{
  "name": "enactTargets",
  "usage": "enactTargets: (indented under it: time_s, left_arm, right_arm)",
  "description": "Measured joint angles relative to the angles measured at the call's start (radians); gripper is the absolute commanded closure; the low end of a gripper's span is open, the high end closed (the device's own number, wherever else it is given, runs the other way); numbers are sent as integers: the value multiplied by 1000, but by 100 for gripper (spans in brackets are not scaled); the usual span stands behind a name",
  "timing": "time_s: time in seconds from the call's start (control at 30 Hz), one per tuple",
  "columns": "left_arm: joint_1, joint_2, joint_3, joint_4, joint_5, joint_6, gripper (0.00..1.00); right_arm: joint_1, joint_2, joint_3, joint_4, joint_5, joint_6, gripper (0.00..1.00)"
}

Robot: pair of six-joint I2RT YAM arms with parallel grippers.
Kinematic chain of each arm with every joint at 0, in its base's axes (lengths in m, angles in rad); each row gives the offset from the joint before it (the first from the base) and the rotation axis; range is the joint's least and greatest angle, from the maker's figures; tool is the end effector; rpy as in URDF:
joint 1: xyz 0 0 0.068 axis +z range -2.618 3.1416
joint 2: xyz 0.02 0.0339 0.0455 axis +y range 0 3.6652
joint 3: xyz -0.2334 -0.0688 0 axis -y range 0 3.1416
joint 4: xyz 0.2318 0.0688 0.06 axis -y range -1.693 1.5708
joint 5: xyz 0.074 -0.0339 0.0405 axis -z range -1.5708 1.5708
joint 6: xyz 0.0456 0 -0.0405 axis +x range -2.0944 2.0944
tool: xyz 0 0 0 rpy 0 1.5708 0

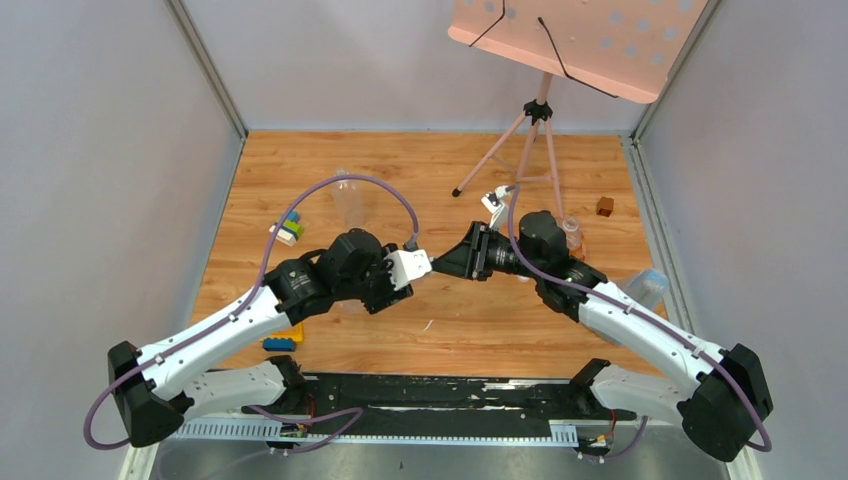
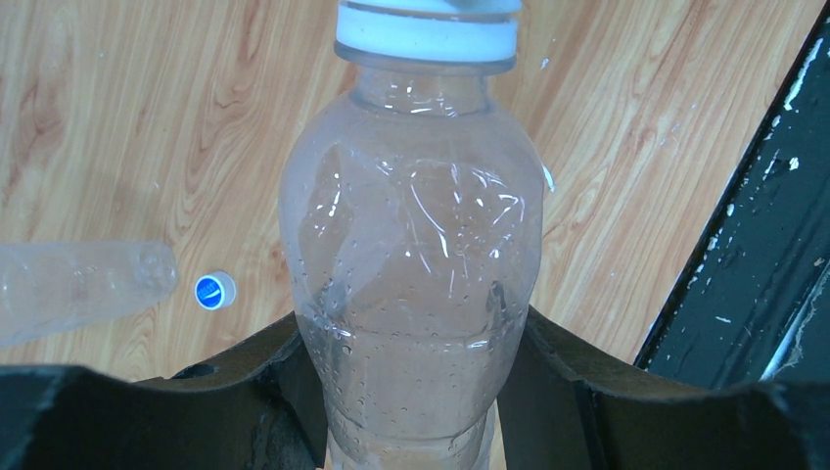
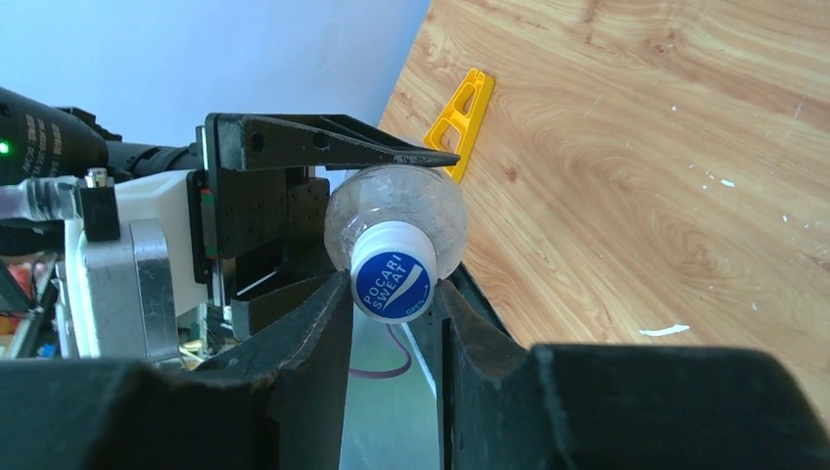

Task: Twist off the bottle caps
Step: Unscrew the bottle cap from the plastic bottle.

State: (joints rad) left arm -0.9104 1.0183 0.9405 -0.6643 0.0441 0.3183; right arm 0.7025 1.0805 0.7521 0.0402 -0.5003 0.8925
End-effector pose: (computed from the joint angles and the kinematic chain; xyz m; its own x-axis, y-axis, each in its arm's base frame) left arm 0.1342 -0.1761 0.2732 -0.1406 0.6907 -0.7093 0.8980 0.3906 0.2024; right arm 0.1829 0.1835 0.2690 -0.8509 0.1748 -0.4954 -0.4071 0.3767 0.8321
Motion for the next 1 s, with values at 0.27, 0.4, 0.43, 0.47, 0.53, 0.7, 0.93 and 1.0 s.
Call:
enactTargets:
  time_s: [0.27, 0.4, 0.43, 0.47, 0.53, 0.7, 0.93, 1.0]
  left_arm:
    - [10, -29, -22, -17, 59, -18, 100]
    - [25, -36, -35, -21, 76, -37, 100]
    - [30, -42, -35, -21, 68, -45, 100]
    - [37, -51, -35, -7, 80, -48, 100]
    - [34, -83, -34, 16, 105, -49, 100]
    - [27, -120, -31, 51, 154, -52, 100]
    - [27, -68, -31, 52, 151, -49, 100]
    - [28, -53, -31, 45, 139, -44, 100]
  right_arm:
    - [2, 2, -22, 18, -28, -143, 80]
    - [3, 18, -27, -27, 34, -183, 66]
    - [-1, 20, -39, -45, 43, -192, 64]
    - [-3, 21, -55, -74, 79, -201, 62]
    - [-24, 30, -96, -136, 139, -210, 62]
    - [-55, 28, -140, -246, 197, -214, 57]
    - [-55, -112, -93, -245, 114, -203, 20]
    - [-55, -161, -68, -237, 97, -194, 17]
